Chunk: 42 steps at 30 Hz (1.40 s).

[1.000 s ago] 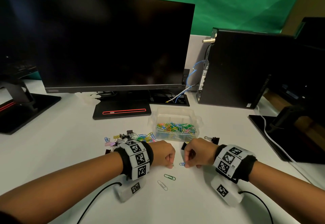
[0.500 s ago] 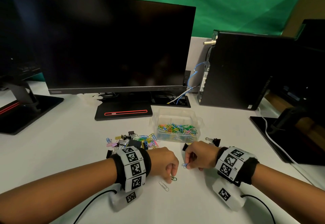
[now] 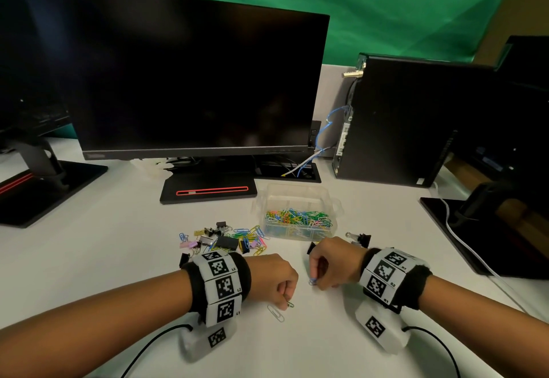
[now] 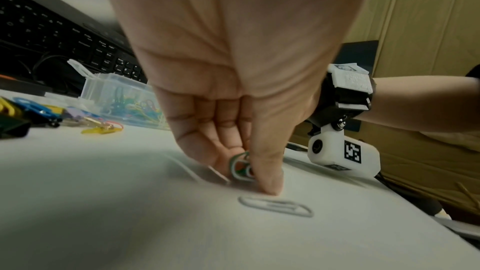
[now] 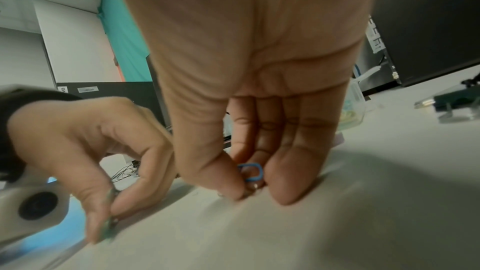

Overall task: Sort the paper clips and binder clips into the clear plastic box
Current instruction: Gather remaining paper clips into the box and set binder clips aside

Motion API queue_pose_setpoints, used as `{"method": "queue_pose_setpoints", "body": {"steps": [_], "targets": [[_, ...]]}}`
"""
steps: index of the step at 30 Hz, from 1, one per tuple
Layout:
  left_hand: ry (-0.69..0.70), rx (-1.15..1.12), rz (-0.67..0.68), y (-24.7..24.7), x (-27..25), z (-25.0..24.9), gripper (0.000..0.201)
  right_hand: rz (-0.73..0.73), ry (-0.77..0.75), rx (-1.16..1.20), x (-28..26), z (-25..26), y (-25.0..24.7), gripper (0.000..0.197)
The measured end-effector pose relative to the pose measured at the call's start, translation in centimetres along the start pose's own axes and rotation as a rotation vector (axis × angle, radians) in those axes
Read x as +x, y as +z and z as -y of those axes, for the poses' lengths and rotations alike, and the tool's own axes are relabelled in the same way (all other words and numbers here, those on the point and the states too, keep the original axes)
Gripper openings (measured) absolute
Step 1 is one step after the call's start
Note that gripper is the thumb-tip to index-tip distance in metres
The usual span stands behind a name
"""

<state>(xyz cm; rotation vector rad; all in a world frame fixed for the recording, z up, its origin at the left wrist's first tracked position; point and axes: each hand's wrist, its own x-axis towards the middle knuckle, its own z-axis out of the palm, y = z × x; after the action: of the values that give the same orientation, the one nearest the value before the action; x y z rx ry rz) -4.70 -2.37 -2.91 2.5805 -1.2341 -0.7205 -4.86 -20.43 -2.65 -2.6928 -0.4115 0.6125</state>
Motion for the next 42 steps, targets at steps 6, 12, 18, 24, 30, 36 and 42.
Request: {"method": "queue_pose_setpoints", "body": {"steps": [6, 12, 18, 24, 30, 36, 42], "targets": [[0.037, -0.072, 0.043, -0.5, -1.4, 0.2, 0.028, -0.055, 0.006, -0.029, 0.7, -0.3, -2.3, 0.024], [0.040, 0.031, 0.067, 0.6, -2.3, 0.1, 0.022, -0.344, 0.035, 0.039, 2.9, -1.0, -5.6, 0.015], [-0.012, 0.061, 0.093, 1.3, -2.4, -0.2, 0.023, -0.430, 0.130, 0.049, 5.0, -1.9, -6.0, 0.016], [-0.010, 0.054, 0.062, 1.5, -2.6, -0.1, 0.023, -0.347, 0.032, 0.027, 4.8, -1.4, -4.9, 0.018], [0.003, 0.109, 0.044, 1.5, -2.8, -0.6, 0.022, -0.295, -0.048, -0.028, 3.7, -1.5, -4.3, 0.012], [0.045, 0.056, 0.052, 1.2, -2.5, -0.2, 0.019, -0.285, -0.069, -0.029, 2.7, -1.3, -4.1, 0.012], [0.039, 0.109, 0.011, -0.1, -1.4, 0.1, 0.024, -0.453, -0.018, -0.009, 2.2, -2.3, -5.2, 0.014]]}}
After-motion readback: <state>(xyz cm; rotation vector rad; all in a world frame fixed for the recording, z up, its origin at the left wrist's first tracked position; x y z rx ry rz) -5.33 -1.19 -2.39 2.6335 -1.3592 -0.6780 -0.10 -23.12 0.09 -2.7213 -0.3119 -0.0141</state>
